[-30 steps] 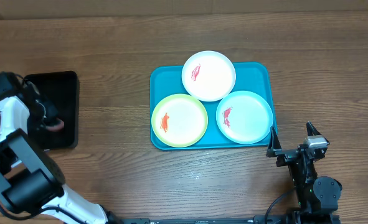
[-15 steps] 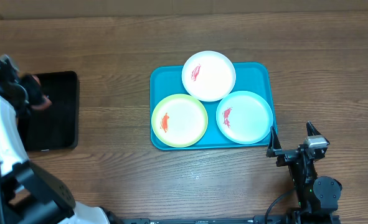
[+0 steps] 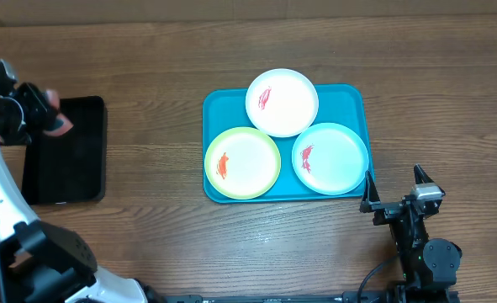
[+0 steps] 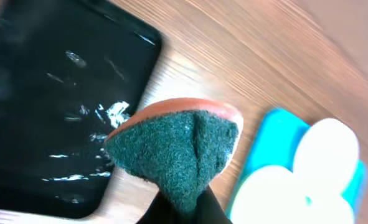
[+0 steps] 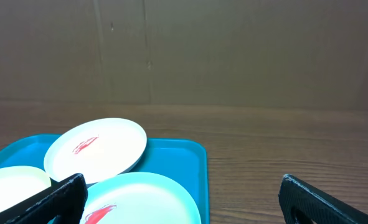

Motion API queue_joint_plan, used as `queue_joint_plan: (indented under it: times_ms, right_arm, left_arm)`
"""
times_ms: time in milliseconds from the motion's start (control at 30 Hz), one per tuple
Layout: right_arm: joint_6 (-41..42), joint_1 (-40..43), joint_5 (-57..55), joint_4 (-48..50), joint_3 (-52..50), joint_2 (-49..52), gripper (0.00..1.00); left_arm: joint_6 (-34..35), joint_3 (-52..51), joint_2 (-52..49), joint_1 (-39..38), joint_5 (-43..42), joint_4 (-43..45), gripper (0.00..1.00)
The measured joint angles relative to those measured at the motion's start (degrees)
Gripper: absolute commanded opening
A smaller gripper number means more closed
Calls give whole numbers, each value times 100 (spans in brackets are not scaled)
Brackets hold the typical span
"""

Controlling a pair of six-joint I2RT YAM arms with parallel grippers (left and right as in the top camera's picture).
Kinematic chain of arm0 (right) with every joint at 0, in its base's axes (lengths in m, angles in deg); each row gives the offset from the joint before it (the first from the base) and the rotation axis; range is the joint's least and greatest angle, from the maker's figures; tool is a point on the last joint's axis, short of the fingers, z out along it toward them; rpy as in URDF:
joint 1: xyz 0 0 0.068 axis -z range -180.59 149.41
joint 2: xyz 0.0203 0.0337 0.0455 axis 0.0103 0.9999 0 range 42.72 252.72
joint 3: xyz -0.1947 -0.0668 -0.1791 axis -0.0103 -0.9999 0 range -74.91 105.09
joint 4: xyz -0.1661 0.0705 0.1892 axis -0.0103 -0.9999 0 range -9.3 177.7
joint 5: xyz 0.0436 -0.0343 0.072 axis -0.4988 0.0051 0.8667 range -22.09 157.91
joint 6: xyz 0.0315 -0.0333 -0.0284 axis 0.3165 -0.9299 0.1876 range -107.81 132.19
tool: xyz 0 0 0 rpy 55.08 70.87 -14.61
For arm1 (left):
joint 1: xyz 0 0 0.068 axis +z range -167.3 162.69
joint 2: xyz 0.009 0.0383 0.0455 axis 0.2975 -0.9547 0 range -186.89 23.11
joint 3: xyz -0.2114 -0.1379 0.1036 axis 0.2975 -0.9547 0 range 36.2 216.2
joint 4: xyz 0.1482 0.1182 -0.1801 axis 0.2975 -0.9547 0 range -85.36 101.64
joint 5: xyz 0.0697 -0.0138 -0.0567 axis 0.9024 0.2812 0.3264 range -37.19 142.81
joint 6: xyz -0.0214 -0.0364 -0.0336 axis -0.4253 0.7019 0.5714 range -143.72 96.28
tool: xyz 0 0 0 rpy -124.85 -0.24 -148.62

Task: Clean dirty plates on tray and stack at the side
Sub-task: 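Carry the sponge with the left gripper onto the yellow plate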

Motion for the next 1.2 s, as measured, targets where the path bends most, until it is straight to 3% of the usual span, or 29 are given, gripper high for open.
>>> queue_joint_plan:
  times_ms: [233,500,833,1067,1200]
  right_arm:
    - [-2,0,0,0,0,-2,100]
    - [0,0,2,2,0,0,100]
    - [0,0,2,0,0,-2,100]
    - [17,0,31,107,0,2,100]
    - [450,0,935,446,0,-2,100]
  left_arm:
    - [-186,-299,48,-1276,-651,-776,4]
    - [-321,-1650,44,-3239,-682,-24,4]
    - [1121,-3045,35,-4924,640,1705,4]
    - [1847,-3154,35,-5475,1261,2312,4]
    - [1956,-3156,33,-5532,1451,2404,5]
